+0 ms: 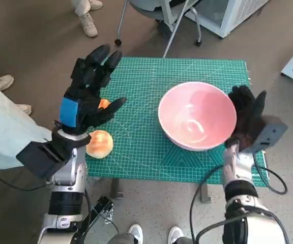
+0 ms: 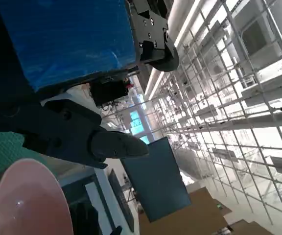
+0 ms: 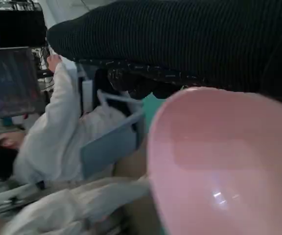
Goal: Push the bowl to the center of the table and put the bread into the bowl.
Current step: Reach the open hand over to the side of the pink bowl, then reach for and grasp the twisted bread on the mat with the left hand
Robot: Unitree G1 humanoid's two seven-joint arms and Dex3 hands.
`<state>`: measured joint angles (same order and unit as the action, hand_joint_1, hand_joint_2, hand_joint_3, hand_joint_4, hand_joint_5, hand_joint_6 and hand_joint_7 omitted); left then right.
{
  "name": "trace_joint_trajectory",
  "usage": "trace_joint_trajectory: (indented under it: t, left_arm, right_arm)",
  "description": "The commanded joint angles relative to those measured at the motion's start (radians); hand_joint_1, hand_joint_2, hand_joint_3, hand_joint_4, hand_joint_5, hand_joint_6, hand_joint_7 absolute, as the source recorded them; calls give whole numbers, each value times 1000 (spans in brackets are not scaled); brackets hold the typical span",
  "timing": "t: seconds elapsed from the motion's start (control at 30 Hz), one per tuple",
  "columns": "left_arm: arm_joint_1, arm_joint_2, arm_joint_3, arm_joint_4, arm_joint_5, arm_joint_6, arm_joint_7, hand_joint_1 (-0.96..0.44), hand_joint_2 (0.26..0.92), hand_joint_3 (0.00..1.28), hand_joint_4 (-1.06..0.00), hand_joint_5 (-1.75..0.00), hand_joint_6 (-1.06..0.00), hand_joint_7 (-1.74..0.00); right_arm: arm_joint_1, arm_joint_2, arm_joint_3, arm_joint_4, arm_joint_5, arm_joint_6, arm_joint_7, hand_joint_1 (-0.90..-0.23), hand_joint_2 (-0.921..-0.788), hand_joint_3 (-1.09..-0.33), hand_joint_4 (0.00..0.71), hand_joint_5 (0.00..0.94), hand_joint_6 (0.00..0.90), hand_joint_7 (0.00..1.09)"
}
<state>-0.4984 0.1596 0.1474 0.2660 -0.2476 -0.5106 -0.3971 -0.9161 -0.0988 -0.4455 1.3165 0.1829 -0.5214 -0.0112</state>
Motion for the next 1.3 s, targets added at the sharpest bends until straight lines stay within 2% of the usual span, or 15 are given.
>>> trace_joint_trajectory:
  t: [0.03, 0.17, 0.3, 0.47, 0.67, 0.8, 0.9, 1.0, 1.13, 1.2, 1.3]
  left_arm:
    - [42, 28, 15, -46, -1, -2, 4, -447, 921, 156, -379, -27, -249, -351]
    - [61, 43, 21, -66, 2, 1, 6, -439, 921, 156, -382, -23, -258, -335]
    - [98, 71, 33, -105, 15, 9, 12, -441, 921, 158, -387, -15, -281, -288]
    - [131, 105, 41, -135, 28, 22, 15, -441, 921, 161, -388, -11, -291, -265]
    - [174, 172, 53, -151, 75, 27, 13, -447, 921, 169, -388, -8, -295, -257]
    - [188, 243, 73, -128, 141, 16, 20, -450, 921, 178, -387, -7, -289, -253]
    - [182, 299, 89, -83, 205, 6, 40, -446, 921, 181, -389, -7, -284, -250]
    - [168, 343, 95, -36, 266, -9, 71, -440, 921, 180, -391, -8, -282, -249]
    - [136, 399, 92, 42, 355, -34, 130, -434, 921, 175, -396, -10, -284, -246]
    - [109, 427, 82, 91, 395, -46, 156, -434, 921, 173, -398, -10, -285, -245]
    - [63, 467, 61, 162, 452, -56, 186, -434, 921, 169, -400, -10, -287, -242]
  right_arm:
    - [-33, 31, -26, 20, 29, 43, 17, -508, -921, -794, 259, 8, 126, 600]
    - [-54, 43, -31, 23, 28, 56, 11, -518, -921, -784, 268, 9, 110, 655]
    - [-83, 61, -20, 26, 8, 75, -15, -504, -921, -790, 274, 7, 85, 742]
    - [-102, 70, -8, 28, -6, 96, -20, -498, -921, -808, 272, 4, 55, 799]
    - [-105, 58, 4, 25, -17, 101, -4, -520, -921, -823, 253, 0, 24, 841]
    - [-105, 41, 9, 19, -25, 81, 13, -530, -921, -816, 247, 0, 12, 848]
    - [-108, 28, 20, 12, -39, 49, 19, -517, -921, -805, 245, 0, 7, 848]
    - [-107, 19, 43, 3, -62, 1, 20, -507, -921, -798, 251, 3, 18, 789]
    - [-104, -7, 107, -13, -125, -93, 20, -515, -921, -803, 267, 8, 45, 709]
    - [-101, -22, 128, -23, -140, -144, 47, -524, -921, -806, 284, 15, 51, 694]
    - [-95, -34, 137, -49, -121, -234, 141, -545, -921, -808, 317, 29, 68, 683]
